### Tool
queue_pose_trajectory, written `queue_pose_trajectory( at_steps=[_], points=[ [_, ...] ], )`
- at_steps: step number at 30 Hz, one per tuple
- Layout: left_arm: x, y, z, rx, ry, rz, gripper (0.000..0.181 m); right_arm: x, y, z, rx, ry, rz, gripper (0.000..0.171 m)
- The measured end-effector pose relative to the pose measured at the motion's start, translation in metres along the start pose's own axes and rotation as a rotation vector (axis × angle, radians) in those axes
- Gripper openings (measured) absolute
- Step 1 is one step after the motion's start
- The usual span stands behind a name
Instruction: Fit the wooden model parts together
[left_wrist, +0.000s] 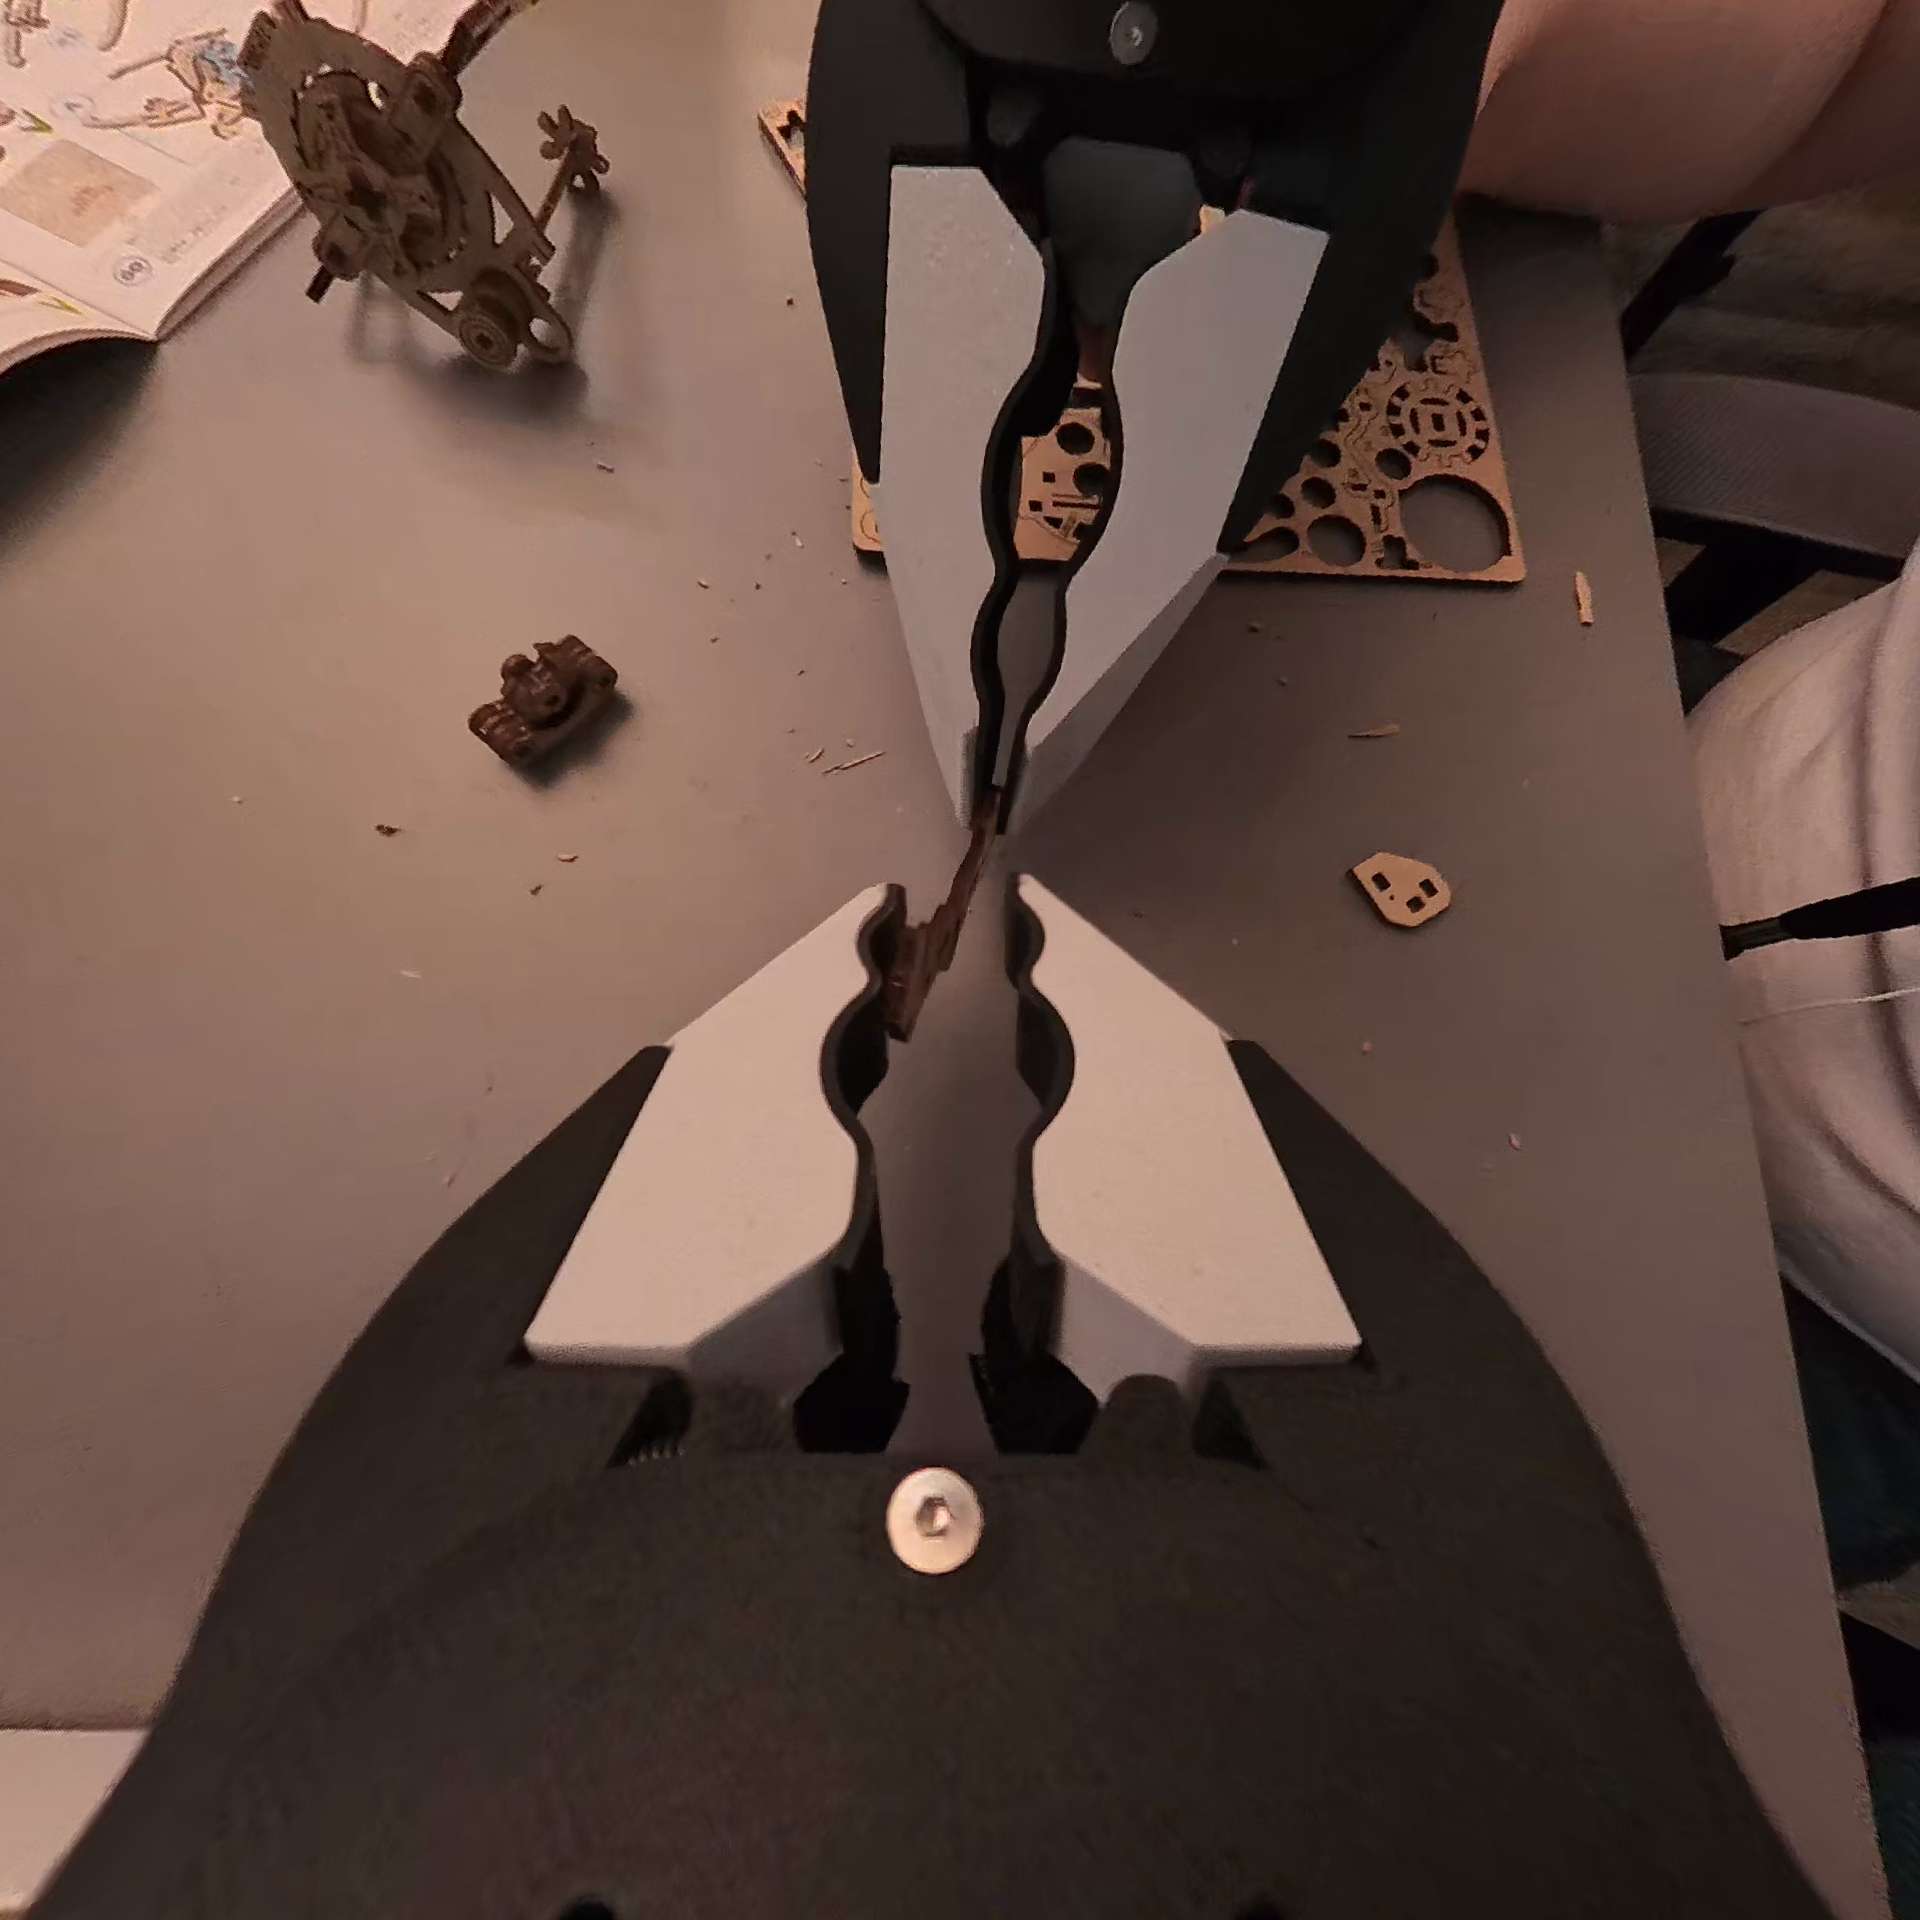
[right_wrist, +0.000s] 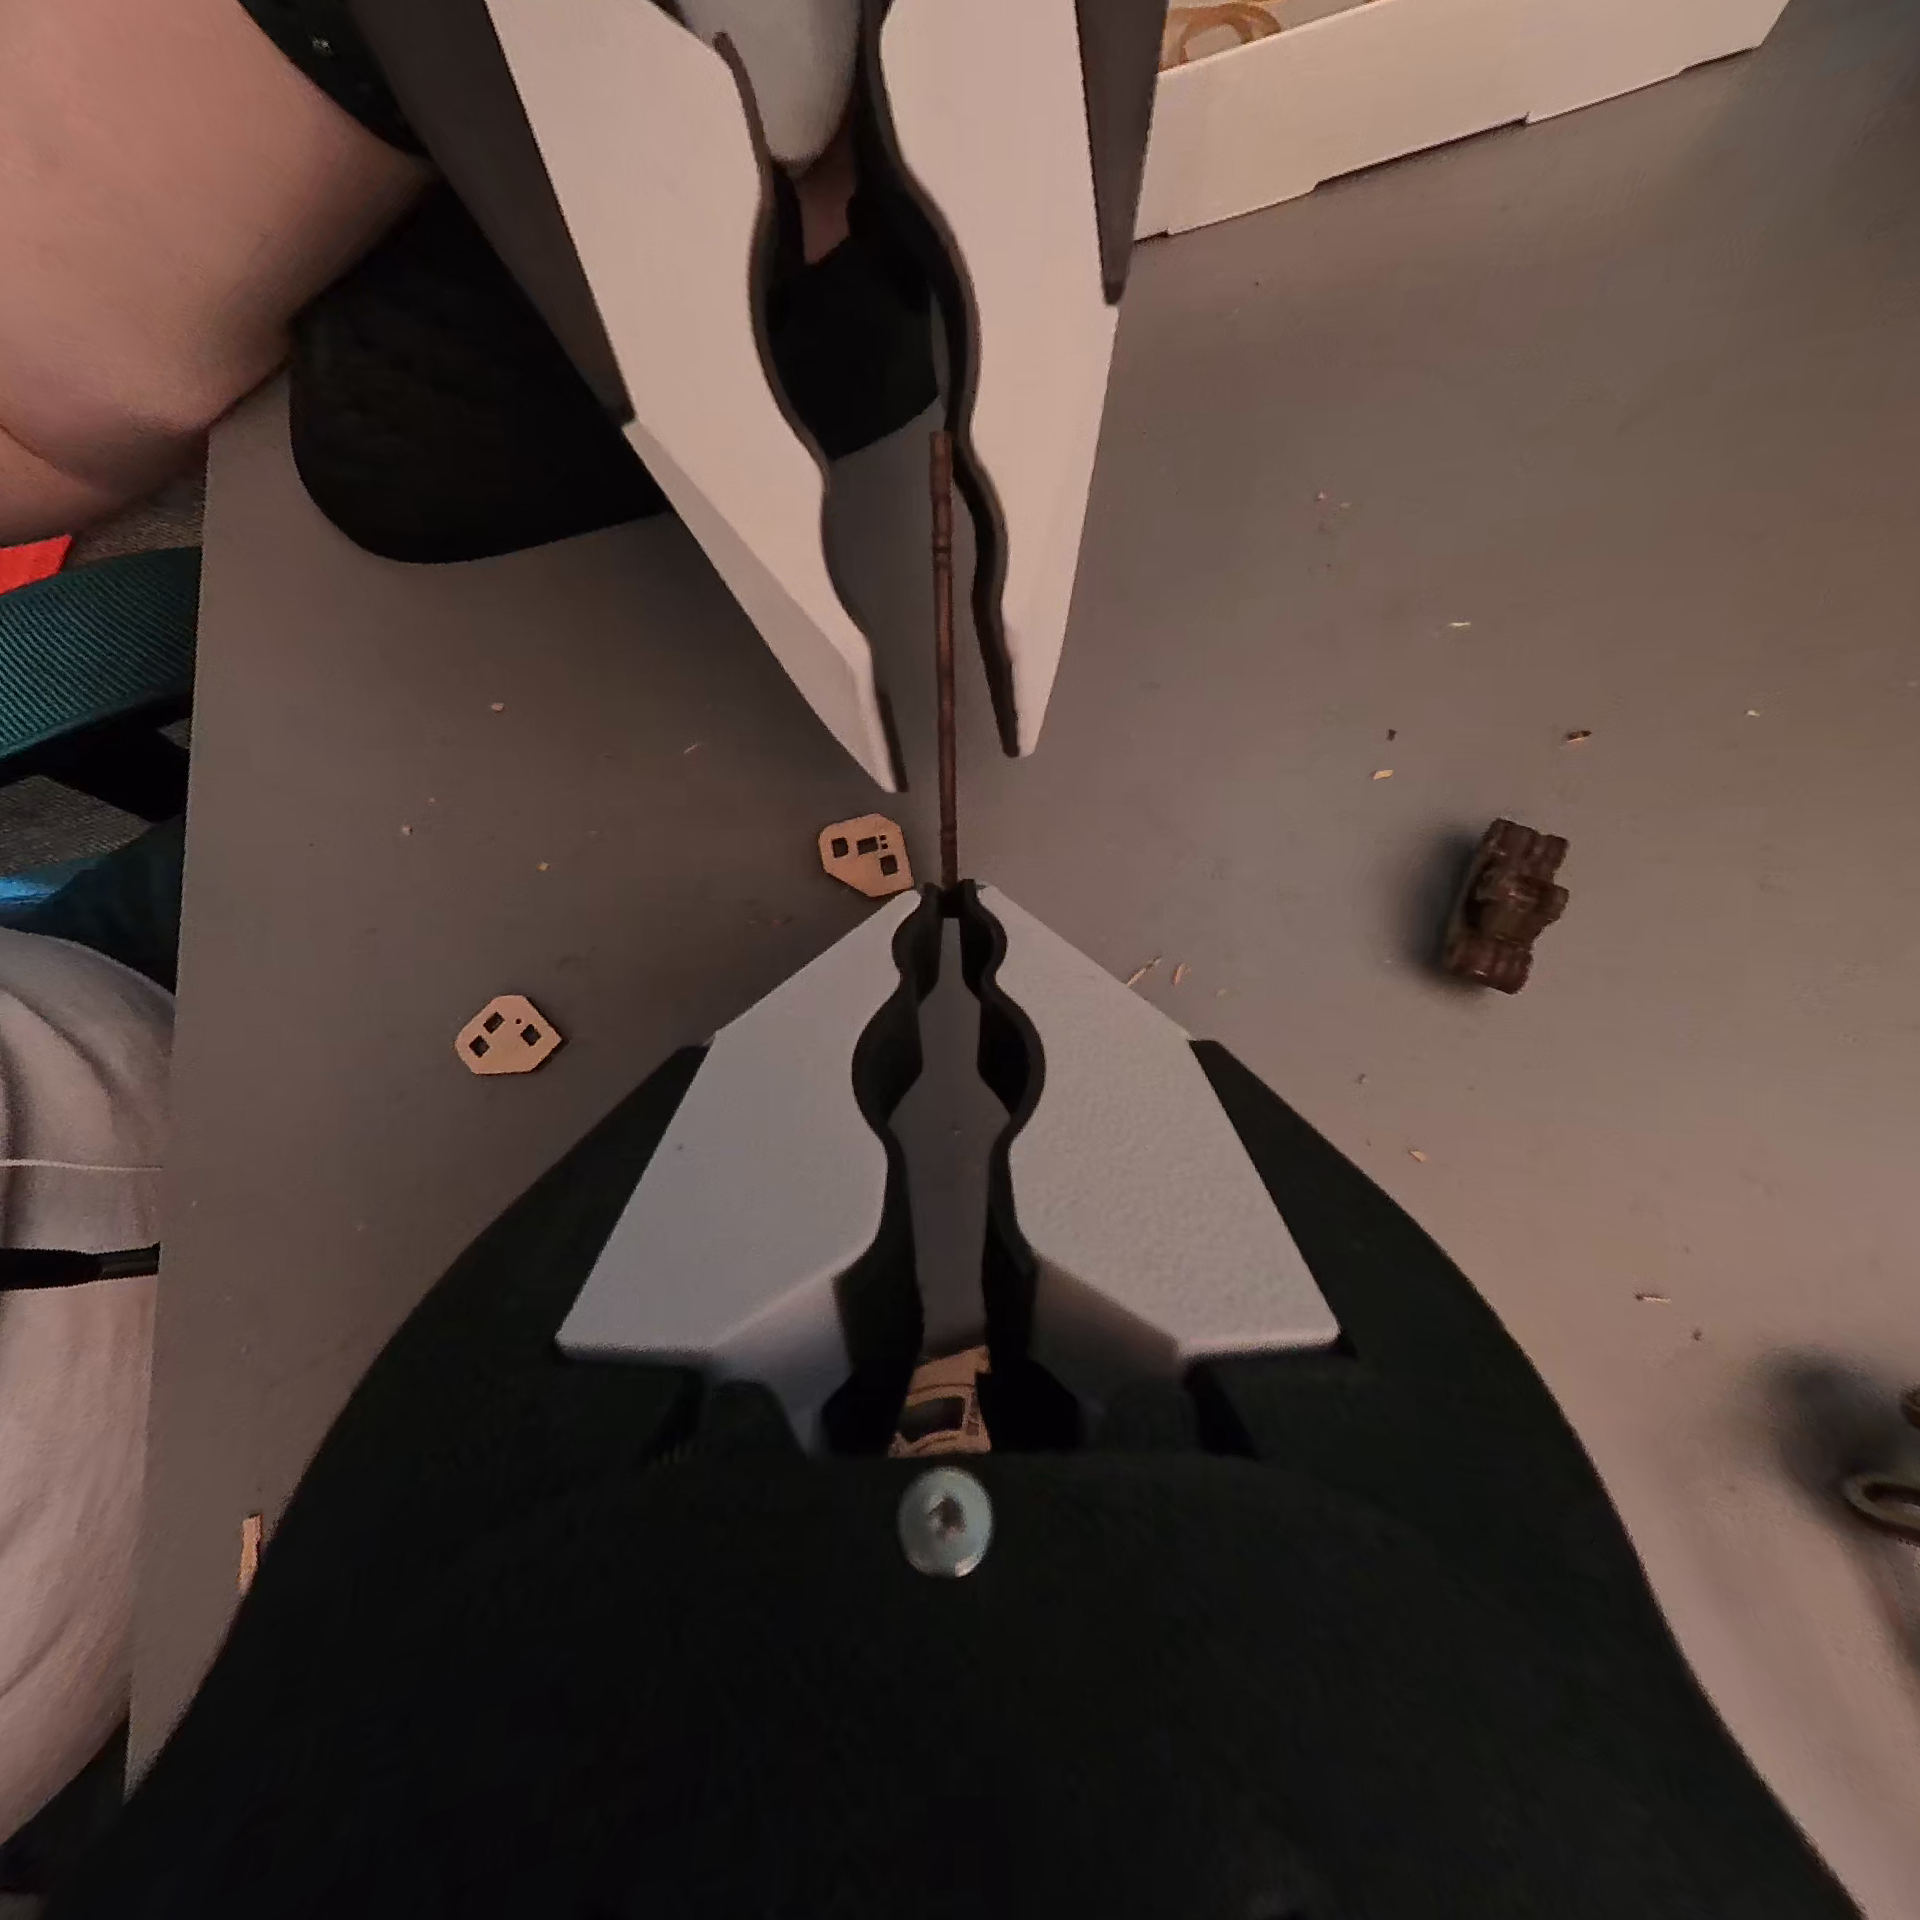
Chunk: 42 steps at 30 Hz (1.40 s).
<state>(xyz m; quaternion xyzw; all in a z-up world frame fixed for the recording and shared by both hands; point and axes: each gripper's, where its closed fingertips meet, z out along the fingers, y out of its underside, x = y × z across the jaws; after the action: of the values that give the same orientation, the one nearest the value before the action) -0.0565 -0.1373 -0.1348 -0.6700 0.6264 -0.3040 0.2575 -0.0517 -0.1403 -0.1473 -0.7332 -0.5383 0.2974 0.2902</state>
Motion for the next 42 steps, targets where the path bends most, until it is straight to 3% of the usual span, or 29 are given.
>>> queue_pose_trajectory(
  at_steps=[3,5,7,14,18,23,31,42],
  points=[
    [0.004,0.002,0.004,-0.016,0.016,0.019,0.002,0.001,0.002,0.001,-0.013,0.012,-0.015,0.002],
    [0.005,0.004,0.003,-0.029,0.019,0.029,0.001,0.002,0.000,0.000,0.005,0.007,-0.033,0.003],
    [0.007,0.002,-0.005,-0.018,0.020,0.040,0.001,0.005,-0.005,-0.004,0.045,0.010,-0.063,0.015],
    [0.002,-0.026,-0.055,0.203,-0.003,0.028,0.000,-0.018,-0.003,0.005,0.064,-0.130,-0.167,0.021],
    [-0.001,-0.032,-0.065,0.267,0.006,-0.002,0.001,-0.015,0.005,0.016,0.007,-0.092,-0.192,0.022],
    [-0.003,-0.028,-0.062,0.244,-0.002,-0.005,0.001,-0.019,0.007,0.017,-0.004,-0.127,-0.187,0.010],
    [-0.004,-0.023,-0.055,0.209,-0.001,-0.012,0.001,-0.017,0.009,0.013,-0.015,-0.114,-0.187,0.009],
    [0.005,-0.002,-0.019,0.024,0.024,0.001,0.001,0.001,0.007,-0.014,-0.070,0.028,-0.255,0.009]
  ],
)
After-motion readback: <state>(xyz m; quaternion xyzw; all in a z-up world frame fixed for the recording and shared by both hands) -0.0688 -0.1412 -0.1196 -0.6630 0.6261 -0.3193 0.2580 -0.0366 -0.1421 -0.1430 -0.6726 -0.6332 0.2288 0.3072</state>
